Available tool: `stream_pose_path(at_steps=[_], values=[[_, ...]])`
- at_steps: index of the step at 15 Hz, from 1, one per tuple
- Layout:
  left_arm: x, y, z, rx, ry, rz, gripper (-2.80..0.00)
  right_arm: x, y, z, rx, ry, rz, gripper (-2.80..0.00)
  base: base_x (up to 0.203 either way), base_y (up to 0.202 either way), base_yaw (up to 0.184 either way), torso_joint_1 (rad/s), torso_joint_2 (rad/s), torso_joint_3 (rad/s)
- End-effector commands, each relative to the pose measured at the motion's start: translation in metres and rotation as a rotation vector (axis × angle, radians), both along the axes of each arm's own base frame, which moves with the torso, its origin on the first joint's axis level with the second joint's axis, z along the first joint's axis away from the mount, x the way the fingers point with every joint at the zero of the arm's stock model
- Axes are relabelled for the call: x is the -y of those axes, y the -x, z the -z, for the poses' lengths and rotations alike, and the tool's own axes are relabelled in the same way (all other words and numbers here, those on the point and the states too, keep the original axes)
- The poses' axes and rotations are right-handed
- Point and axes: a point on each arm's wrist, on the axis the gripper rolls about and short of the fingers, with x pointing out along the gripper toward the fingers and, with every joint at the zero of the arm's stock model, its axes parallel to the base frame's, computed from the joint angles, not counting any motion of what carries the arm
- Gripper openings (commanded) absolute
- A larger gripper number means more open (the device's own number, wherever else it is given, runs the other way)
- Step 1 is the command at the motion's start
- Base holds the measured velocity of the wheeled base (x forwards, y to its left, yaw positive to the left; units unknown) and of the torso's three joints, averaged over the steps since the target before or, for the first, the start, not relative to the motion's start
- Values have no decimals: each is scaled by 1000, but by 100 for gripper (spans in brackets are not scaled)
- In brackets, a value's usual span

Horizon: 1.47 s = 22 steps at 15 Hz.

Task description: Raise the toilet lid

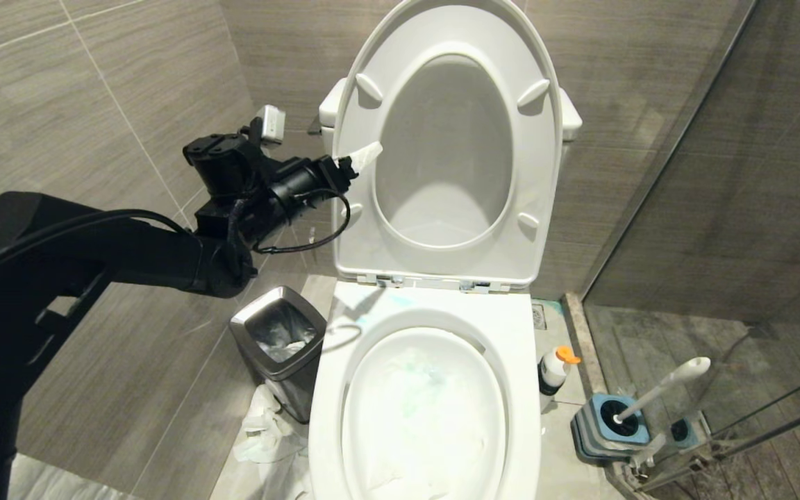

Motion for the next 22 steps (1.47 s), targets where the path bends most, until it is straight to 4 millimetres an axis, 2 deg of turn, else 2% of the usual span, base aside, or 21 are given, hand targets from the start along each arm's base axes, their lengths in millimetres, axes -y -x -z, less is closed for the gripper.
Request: stream_pose_path(at_steps=[1,3,6,9,13,16,19,22], values=[[-2,4,-9,19,14,-5,0,0,0,0,-1,0,0,-280,0,0,0,0,0,0],[-11,13,-27,39,40,-9,0,0,0,0,-1,0,0,-280,0,0,0,0,0,0],[-29,46,-69,14,135,17,0,0,0,0,-1,0,0,-280,0,0,0,0,0,0],[-45,81,-103,-129,224,49,0,0,0,0,-1,0,0,-280,0,0,0,0,0,0],[-56,120,-128,-318,230,38,0,0,0,0,-1,0,-1,-280,0,0,0,0,0,0],[-55,133,-136,-242,85,-20,0,0,0,0,-1,0,0,-280,0,0,0,0,0,0],[-54,139,-139,-69,-133,-190,0,0,0,0,0,0,-1,-280,0,0,0,0,0,0],[-53,171,-156,38,-286,-291,0,0,0,0,-1,0,-1,-280,0,0,0,0,0,0]])
